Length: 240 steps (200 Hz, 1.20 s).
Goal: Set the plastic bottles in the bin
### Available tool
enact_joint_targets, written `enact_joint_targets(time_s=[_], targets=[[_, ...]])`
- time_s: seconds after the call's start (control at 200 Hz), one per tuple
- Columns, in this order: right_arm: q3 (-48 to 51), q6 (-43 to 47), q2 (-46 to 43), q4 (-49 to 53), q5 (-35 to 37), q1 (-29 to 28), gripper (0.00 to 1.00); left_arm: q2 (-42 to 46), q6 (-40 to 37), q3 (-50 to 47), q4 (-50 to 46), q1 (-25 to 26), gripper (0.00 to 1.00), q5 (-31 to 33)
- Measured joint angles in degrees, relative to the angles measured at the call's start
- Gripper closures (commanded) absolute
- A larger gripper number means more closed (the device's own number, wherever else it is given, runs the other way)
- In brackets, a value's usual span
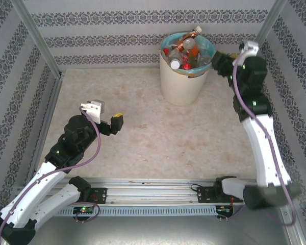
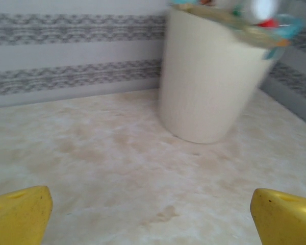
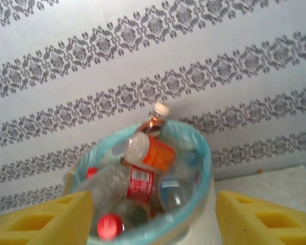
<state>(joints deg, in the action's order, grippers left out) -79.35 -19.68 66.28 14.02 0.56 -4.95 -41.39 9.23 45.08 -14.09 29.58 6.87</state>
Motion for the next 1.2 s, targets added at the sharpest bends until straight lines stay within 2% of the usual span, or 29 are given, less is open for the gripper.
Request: enact_joint_targets(time_s=[0.12,0.19,0.245,0.325,0.425,0.55,0.65,0.789,0.924,1.054,1.129,1.179,1.199], targets=[[17.49,-0.76,-12.63,-1.03,3.69,-0.68,0.31,-1.92,0.02,-4.11,1.7,-1.92,0.0,9.44],[27.36,-0.61,-18.64,-1.64,7.06,-0.83,0.29,-3.39,-0.17,-7.58,4.11,-4.79,0.0,12.35],[34.86,0.59,-22.56,-2.56,9.88,-0.83,0.23,-4.57,-0.48,-10.49,6.69,-7.48,0.0,13.81],[44.48,3.69,-25.77,-5.05,13.49,-0.83,0.17,-6.4,-1.29,-15.02,12.04,-11.32,0.0,15.08],[55.95,9.18,-26.21,-12.35,16.17,-0.79,0.16,-9.4,-2.67,-20.46,19.87,-14.82,0.0,15.8],[68.19,12.81,-21.46,-25.57,16.35,-0.68,0.14,-14.34,-5.18,-26.51,30.64,-16.22,0.0,15.96],[73.16,14.78,-14.21,-36.39,15.1,-0.02,0.13,-19.61,-6.8,-30.67,41.27,-17.4,0.0,14.38],[73.16,16.06,-8.24,-47.52,11.91,1.44,0.12,-31.23,-9.31,-35.21,58.64,-19.17,0.0,9.44],[72.35,16.68,-0.57,-58.97,9.42,2.25,0.12,-38.51,-12.09,-35.01,67.63,-21.4,0.0,3.85],[70.71,17.29,11.06,-69.94,6.91,2.73,0.11,-47.91,-11.5,-32.04,76.59,-26.86,0.0,-1.2],[69.59,17.62,19.8,-77.61,5.95,2.95,0.1,-50.01,-10.34,-30.95,75.97,-29.31,0.0,-2.8],[68.74,17.51,22.32,-77.26,6.32,2.93,0.07,-49.75,-9.75,-30.73,76.32,-30.01,0.0,-2.84],[68.5,17.25,22.34,-76.56,6.71,2.95,0.03,-49.75,-9.57,-30.53,76.59,-30.08,0.0,-2.82]])
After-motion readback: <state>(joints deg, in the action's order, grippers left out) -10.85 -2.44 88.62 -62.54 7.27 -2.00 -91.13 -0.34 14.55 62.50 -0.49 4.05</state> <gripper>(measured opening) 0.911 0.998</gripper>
